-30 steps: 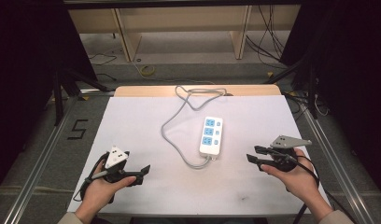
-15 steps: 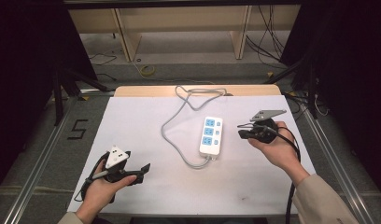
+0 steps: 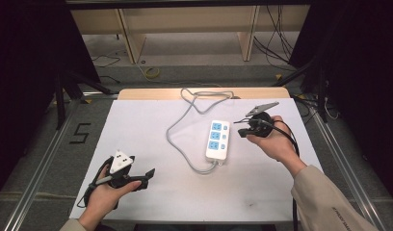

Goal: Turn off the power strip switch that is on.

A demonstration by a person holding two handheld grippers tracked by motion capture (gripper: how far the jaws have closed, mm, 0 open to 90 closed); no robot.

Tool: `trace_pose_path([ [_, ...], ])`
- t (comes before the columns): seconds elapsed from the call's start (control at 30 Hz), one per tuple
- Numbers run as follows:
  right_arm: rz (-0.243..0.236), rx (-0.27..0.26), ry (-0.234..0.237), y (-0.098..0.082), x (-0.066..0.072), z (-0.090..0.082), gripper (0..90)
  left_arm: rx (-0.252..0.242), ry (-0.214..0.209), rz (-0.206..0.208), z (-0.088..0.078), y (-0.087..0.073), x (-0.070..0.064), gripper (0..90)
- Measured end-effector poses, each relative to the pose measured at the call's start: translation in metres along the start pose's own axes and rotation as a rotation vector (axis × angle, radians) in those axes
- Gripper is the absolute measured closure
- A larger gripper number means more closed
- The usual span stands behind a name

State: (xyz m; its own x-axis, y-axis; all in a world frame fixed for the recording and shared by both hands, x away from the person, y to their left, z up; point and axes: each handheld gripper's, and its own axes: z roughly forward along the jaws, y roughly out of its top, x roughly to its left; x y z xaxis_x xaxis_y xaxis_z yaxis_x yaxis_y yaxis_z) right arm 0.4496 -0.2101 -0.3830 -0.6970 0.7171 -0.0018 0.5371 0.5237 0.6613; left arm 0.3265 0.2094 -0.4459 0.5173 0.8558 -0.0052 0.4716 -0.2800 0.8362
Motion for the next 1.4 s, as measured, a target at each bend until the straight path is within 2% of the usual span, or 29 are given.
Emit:
trace_pose_path([
  [0.27,-0.008,0.035,0.007,0.014,0.000,0.013,90.0,0.004,-0.002,-0.002,0.001,0.000,0.000,14.1],
  [0.57,-0.005,0.059,0.007,0.020,0.001,0.022,90.0,0.012,-0.006,0.004,0.001,0.000,-0.001,14.2],
  [0.9,-0.028,0.088,0.011,0.034,0.004,0.034,90.0,0.011,-0.006,0.006,0.001,0.000,-0.001,14.3],
  [1.4,-0.028,0.124,0.016,0.046,0.007,0.043,90.0,0.011,-0.009,0.013,0.001,0.000,-0.002,14.3],
])
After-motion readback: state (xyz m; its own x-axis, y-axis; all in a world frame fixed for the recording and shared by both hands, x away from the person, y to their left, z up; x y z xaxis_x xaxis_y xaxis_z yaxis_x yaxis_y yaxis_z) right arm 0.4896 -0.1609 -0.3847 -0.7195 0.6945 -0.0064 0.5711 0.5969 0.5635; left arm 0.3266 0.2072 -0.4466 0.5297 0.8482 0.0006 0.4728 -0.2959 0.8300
